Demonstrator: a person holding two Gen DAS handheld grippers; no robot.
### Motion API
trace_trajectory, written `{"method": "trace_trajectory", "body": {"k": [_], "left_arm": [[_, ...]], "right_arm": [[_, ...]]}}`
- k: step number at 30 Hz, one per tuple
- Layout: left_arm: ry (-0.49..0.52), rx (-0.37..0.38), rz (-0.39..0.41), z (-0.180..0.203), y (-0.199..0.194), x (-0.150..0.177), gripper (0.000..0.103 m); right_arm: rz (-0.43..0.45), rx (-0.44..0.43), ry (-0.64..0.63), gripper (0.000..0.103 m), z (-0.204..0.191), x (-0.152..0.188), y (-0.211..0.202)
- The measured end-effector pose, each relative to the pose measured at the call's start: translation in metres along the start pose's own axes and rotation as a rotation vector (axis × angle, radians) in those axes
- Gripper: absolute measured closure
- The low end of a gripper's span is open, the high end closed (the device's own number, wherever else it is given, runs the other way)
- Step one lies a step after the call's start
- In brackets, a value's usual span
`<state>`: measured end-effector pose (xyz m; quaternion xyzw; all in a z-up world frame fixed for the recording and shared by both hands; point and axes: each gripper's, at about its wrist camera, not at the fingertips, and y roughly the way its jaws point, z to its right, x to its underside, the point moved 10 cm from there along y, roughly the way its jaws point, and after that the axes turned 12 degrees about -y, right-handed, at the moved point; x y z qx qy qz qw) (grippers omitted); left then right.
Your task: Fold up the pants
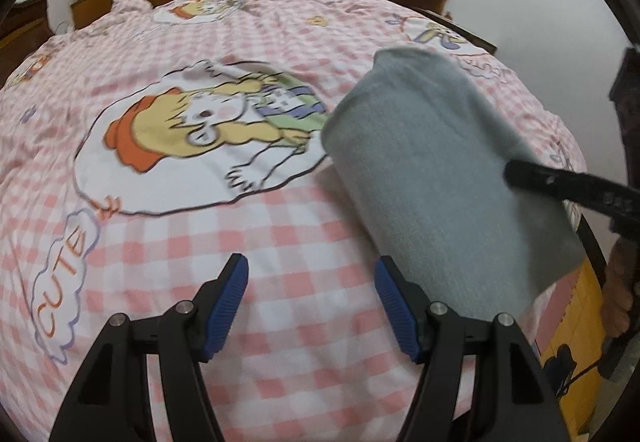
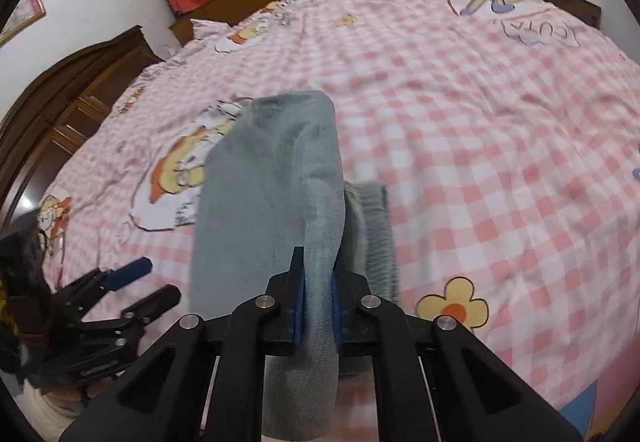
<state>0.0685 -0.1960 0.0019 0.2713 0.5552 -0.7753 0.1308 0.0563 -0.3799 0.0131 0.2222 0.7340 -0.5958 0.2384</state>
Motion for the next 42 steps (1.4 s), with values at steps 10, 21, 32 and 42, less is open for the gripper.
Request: {"method": "trace_trajectory", "body": {"k": [10, 21, 32, 42], "left_arm": [[0.036, 0.009, -0.012, 0.03, 0.038, 0.003, 0.027], [-0.006, 0.103, 0.001, 0.041, 0.022, -0.009, 0.027], [-0.184, 0.207, -0.111, 0.044, 0.062, -0.005, 0.025], [-0.084, 0.261, -0.076, 0.071, 0.046, -0.007, 0.071]], "right_arm": [[-0.025, 0.119, -0.075, 0.063, 0.029, 0.012, 0.025], [-0.027, 0.038, 0.009, 0.062, 0.028, 0.018, 0.014], [-0.002, -0.092, 0.086, 0.062, 0.024, 0.026, 0.042], [0.084, -0.142, 0.105, 0.076, 0.004, 0.017, 0.008]]}}
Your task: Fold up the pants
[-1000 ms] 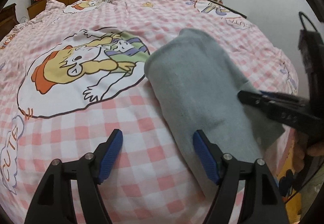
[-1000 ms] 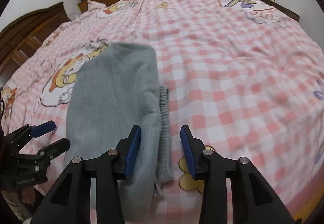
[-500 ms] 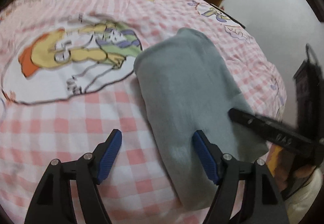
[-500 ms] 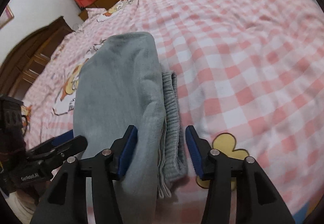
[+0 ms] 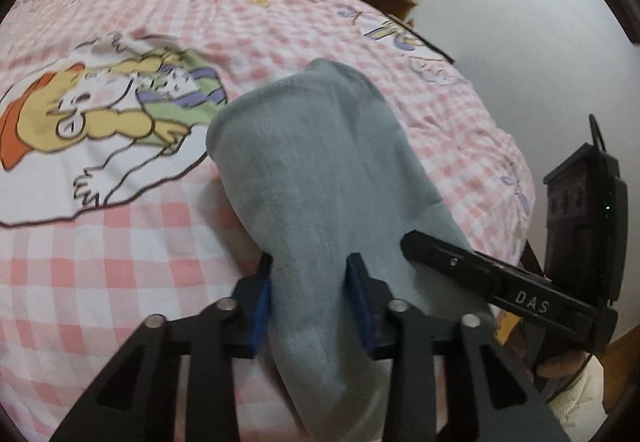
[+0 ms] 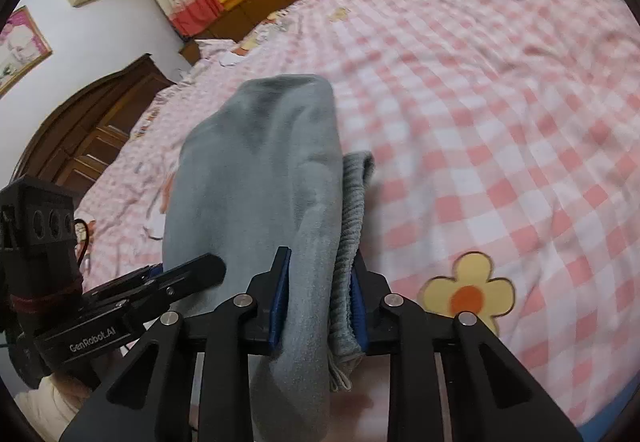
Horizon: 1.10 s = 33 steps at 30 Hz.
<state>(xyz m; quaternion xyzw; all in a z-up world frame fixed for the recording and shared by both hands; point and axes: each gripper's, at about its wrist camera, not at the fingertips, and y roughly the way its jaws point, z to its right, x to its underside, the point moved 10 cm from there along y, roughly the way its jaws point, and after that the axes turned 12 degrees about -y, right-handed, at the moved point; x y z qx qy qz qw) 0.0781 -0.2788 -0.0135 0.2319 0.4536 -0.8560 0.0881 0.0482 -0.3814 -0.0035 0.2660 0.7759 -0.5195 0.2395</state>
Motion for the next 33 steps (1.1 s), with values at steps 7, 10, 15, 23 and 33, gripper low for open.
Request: {"method": "trace_trajectory", "body": {"k": [7, 10, 15, 23, 33], "left_arm": [[0.026, 0.031, 0.06, -0.002, -0.052, -0.017, 0.074], [0.027, 0.004, 0.073, -0.024, -0.084, -0.024, 0.074], [0.045, -0.082, 0.123, -0.075, -0.131, -0.035, 0.074], [-0.059, -0.126, 0.167, -0.179, -0.165, -0.063, 0.074], [-0.096, -0.174, 0.126, -0.255, -0.124, -0.051, 0.059]], "right_arm": [[0.047, -0.109, -0.015, 0.076, -0.067, -0.016, -0.009], [0.043, -0.154, -0.04, 0.076, -0.105, -0.02, 0.003], [0.03, -0.204, -0.074, 0.076, -0.172, -0.027, 0.04], [-0.026, -0.207, -0.118, 0.076, -0.231, -0.033, 0.115], [-0.083, -0.132, -0.174, 0.066, -0.217, -0.01, 0.153]]}}
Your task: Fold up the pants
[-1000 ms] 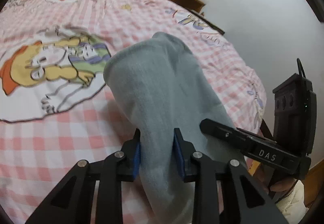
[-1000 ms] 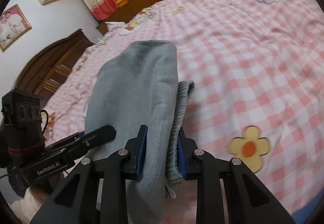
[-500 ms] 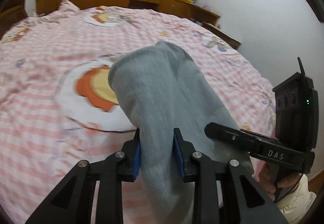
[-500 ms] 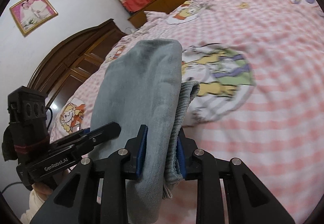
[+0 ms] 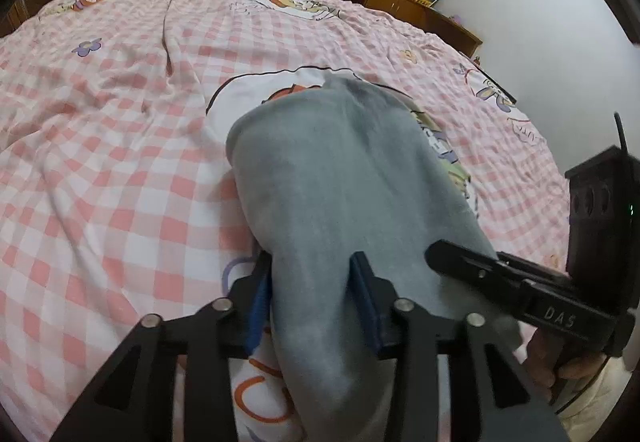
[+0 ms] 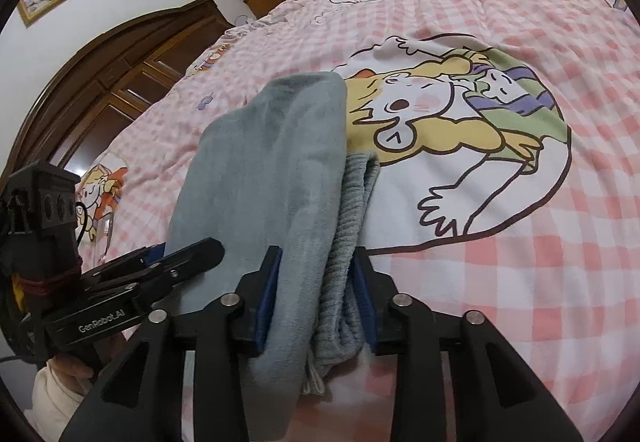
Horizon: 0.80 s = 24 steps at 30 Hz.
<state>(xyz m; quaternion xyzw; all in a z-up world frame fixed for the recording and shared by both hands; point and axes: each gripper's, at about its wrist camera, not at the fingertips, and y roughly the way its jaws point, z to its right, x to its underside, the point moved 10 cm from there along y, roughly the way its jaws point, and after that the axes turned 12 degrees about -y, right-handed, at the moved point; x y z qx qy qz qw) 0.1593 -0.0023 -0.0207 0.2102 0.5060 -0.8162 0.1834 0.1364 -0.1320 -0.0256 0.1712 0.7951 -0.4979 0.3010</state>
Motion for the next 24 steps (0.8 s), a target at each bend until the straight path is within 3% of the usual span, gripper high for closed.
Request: {"method": "trace_trajectory", "body": {"k": [2, 4, 7, 10, 11, 12, 13, 14, 17, 20, 24], "left_arm": [[0.001, -0.01, 0.015, -0.002, -0.002, 0.001, 0.053], [-0.021, -0.025, 0.017, -0.001, -0.008, 0.0, 0.054], [0.002, -0.093, 0.08, 0.004, -0.03, -0.009, 0.055], [0.024, -0.088, 0.16, 0.019, -0.05, -0.02, 0.055], [0.021, -0.073, 0.179, 0.025, -0.054, -0.025, 0.055], [0.018, -0.059, 0.189, 0.027, -0.054, -0.028, 0.055], [0.016, -0.048, 0.197, 0.03, -0.053, -0.031, 0.059], [0.011, -0.047, 0.193, 0.031, -0.047, -0.036, 0.071], [-0.034, -0.028, 0.136, 0.027, -0.025, -0.04, 0.086], [-0.057, -0.051, 0.11, 0.017, -0.005, -0.039, 0.091], [-0.097, -0.069, 0.051, -0.001, 0.018, -0.029, 0.096]], "right_arm": [[-0.015, 0.021, -0.013, 0.065, 0.0, -0.001, -0.007], [-0.018, 0.055, -0.029, 0.065, 0.0, -0.005, -0.015], [0.028, 0.154, -0.071, 0.065, -0.001, -0.022, -0.037], [0.103, 0.148, -0.122, 0.066, -0.011, -0.04, -0.047], [0.118, 0.128, -0.146, 0.069, -0.017, -0.045, -0.045], [0.124, 0.107, -0.165, 0.083, -0.023, -0.049, -0.042], [0.127, 0.088, -0.178, 0.097, -0.026, -0.052, -0.036], [0.12, 0.079, -0.182, 0.098, -0.028, -0.052, -0.03], [0.068, 0.08, -0.186, 0.099, -0.024, -0.047, -0.004], [0.009, 0.112, -0.184, 0.103, -0.006, -0.034, 0.022], [-0.002, 0.091, -0.187, 0.103, -0.004, -0.032, 0.017]]}}
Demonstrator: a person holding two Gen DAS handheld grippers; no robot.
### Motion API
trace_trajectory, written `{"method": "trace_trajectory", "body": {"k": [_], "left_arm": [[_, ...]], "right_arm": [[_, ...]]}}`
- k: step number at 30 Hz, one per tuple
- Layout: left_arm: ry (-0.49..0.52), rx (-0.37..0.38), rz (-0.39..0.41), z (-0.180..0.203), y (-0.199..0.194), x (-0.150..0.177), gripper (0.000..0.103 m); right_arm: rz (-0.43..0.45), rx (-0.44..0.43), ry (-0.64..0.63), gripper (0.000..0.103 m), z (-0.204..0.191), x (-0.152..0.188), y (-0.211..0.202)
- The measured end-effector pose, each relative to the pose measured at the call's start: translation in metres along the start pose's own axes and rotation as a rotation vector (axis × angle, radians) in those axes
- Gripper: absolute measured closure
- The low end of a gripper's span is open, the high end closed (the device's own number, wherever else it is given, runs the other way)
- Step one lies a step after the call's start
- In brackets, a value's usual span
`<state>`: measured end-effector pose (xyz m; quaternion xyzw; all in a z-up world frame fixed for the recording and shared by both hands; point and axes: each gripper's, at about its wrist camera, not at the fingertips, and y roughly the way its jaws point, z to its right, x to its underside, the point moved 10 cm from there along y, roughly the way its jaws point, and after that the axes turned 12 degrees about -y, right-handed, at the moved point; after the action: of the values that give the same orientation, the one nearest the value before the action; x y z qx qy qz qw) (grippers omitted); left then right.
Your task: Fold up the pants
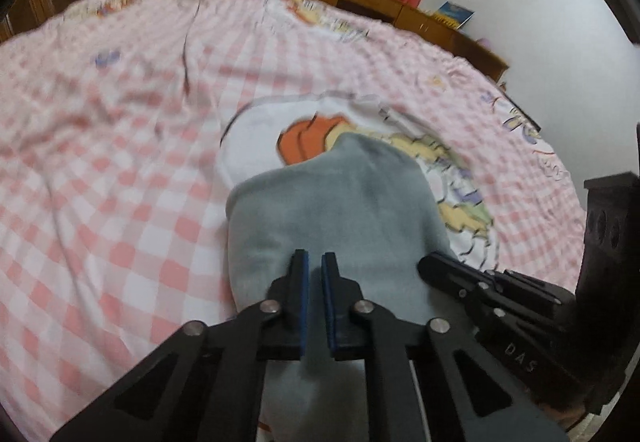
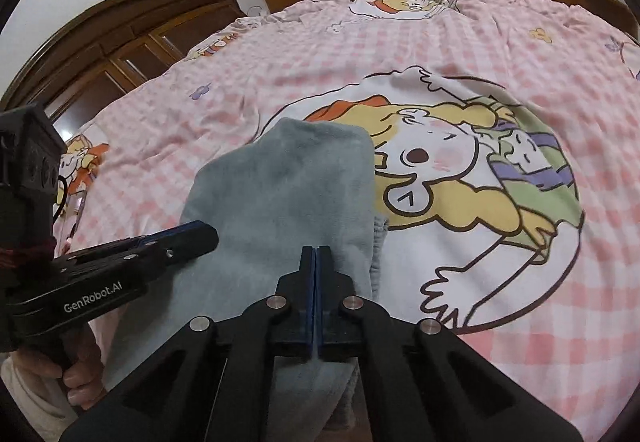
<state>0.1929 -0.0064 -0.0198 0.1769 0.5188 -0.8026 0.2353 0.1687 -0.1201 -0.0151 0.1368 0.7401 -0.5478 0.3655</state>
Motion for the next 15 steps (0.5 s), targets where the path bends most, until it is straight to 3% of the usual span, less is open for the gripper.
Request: {"method": "trace_trajectory", "body": {"k": [4, 10, 15], "left_arm": [[-0.04, 0.027, 0.008, 0.0, -0.009, 0.003, 0.096], [-0.037, 0.033, 0.032, 0.008, -0.055, 0.019, 0.092], [-0.049, 0.056, 0.011, 0.015, -0.081, 0.054, 0.092]], "right_arm": [[0.001, -0.004, -0.04, 0.103, -0.011, -0.001, -0.026], [-0.043, -0.025, -0.147, 0.103, -0.047, 0.023, -0.064], [-0.076, 0.016, -0.148, 0.103, -0.046, 0.05, -0.063]]}}
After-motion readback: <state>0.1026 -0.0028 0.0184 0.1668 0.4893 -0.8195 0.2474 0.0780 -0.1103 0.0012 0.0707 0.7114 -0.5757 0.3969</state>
